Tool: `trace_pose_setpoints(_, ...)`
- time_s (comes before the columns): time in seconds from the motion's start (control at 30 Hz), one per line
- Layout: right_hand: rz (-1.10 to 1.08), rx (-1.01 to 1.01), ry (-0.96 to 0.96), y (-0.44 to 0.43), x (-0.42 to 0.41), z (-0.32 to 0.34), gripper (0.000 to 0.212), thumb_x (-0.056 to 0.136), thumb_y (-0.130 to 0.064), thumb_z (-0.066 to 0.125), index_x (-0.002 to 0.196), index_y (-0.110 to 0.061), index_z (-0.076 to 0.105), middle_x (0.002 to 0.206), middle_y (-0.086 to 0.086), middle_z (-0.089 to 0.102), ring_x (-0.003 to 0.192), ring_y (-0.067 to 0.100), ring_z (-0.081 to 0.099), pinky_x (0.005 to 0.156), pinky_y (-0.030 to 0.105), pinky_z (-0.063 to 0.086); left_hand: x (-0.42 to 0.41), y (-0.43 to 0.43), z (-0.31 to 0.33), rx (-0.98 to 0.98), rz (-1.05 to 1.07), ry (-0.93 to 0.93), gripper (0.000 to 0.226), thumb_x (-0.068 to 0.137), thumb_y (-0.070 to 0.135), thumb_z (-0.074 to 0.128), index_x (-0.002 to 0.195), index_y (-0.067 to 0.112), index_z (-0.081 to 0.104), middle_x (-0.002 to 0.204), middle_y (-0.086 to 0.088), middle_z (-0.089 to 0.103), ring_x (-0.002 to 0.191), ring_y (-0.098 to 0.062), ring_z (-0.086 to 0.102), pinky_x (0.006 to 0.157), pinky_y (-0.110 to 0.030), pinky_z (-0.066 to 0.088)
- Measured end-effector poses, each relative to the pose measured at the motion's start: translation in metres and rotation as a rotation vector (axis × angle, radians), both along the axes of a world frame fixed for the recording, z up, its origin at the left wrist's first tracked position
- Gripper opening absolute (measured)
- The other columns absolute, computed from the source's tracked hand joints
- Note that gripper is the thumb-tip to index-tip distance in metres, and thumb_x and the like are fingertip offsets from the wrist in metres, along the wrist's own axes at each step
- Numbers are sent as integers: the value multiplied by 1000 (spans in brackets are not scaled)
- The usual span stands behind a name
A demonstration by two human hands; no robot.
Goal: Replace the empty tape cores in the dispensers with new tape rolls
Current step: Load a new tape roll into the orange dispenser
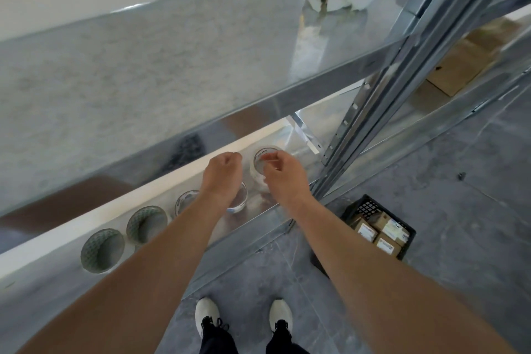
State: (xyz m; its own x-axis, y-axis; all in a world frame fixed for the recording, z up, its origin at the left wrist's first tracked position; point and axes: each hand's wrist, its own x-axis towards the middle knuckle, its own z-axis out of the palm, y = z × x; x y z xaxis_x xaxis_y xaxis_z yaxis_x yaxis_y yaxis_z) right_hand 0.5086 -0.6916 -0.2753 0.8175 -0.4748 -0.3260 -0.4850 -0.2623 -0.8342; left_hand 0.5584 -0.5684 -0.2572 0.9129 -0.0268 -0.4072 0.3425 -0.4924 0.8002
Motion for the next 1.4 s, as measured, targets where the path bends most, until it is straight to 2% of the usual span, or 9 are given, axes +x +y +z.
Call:
trace_pose_setpoints(0.2, -38, 21, -36, -20, 0, 10, 31, 98, -16, 62, 129, -18, 67, 122, -5, 71, 111, 12, 65, 89, 14, 48, 8, -21, 3, -148, 50, 82, 24, 81, 38, 51, 71, 19, 62, 84, -5, 66, 91, -32, 62, 99, -60, 56)
trace_pose_setpoints(0.33, -57, 8, -13, -31, 2, 3, 35, 99, -22, 61, 135, -23, 63, 130, -1, 69, 120, 18, 64, 102, 30, 51, 8, -34, 6, -189, 82, 141, 24, 100, 25, 53, 80, 16, 64, 86, -5, 62, 90, -32, 56, 98, -56, 54)
trace_pose_setpoints(0.47, -6, -14, 74, -40, 5, -10, 48, 102, -26, 57, 149, -23, 51, 147, 2, 57, 133, 23, 55, 110, 35, 44, 11, -41, -8, -245, 65, 188, 37, 104, 26, 51, 117, -3, 68, 108, -24, 63, 97, -27, 53, 93, -53, 52)
trace_pose_setpoints(0.53, 24, -12, 119, -42, 7, -15, 55, 101, -26, 56, 155, -23, 44, 152, 3, 52, 138, 25, 51, 114, 39, 42, 13, -43, -19, -248, 92, 195, 36, 91, 34, 54, 100, 4, 71, 121, -38, 62, 92, -33, 57, 85, -53, 48)
trace_pose_setpoints(0.67, 44, 29, 190, -41, 9, -27, 63, 98, -28, 57, 158, -22, 39, 152, 3, 54, 137, 26, 53, 116, 46, 44, 19, -40, -55, -228, 129, 274, 40, 73, 47, 59, 83, 10, 72, 91, -16, 70, 108, -46, 71, 92, -59, 54)
trace_pose_setpoints(0.77, 14, 81, 186, -41, 10, -36, 67, 91, -30, 59, 155, -23, 40, 142, 0, 60, 127, 25, 60, 109, 47, 50, 9, -46, -38, -317, 172, 301, 25, 90, 31, 58, 87, 12, 74, 97, -15, 73, 97, -35, 71, 88, -48, 58)
trace_pose_setpoints(0.9, -36, 174, 175, -41, 11, -30, 73, 92, -30, 58, 158, -23, 30, 132, 3, 62, 115, 27, 63, 101, 48, 55, 4, -50, -38, -356, 227, 298, 21, 99, 21, 53, 95, 15, 73, 105, -15, 72, 110, -36, 70, 79, -40, 58)
trace_pose_setpoints(1.07, -63, 165, 165, -43, 7, -23, 80, 85, -41, 55, 158, -19, 32, 133, 15, 63, 119, 33, 63, 101, 52, 55, -3, -46, -29, -386, 230, 237, 24, 100, 18, 47, 95, 16, 70, 105, -13, 74, 103, -31, 69, 87, -42, 57)
trace_pose_setpoints(1.4, -26, 104, 46, -32, -21, 22, 43, 89, -34, 60, 130, -22, 62, 125, 6, 62, 105, 25, 65, 95, 45, 59, -39, -25, 16, -514, 357, 169, 32, 98, 20, 55, 125, 8, 66, 129, -27, 69, 122, -39, 68, 93, -42, 60)
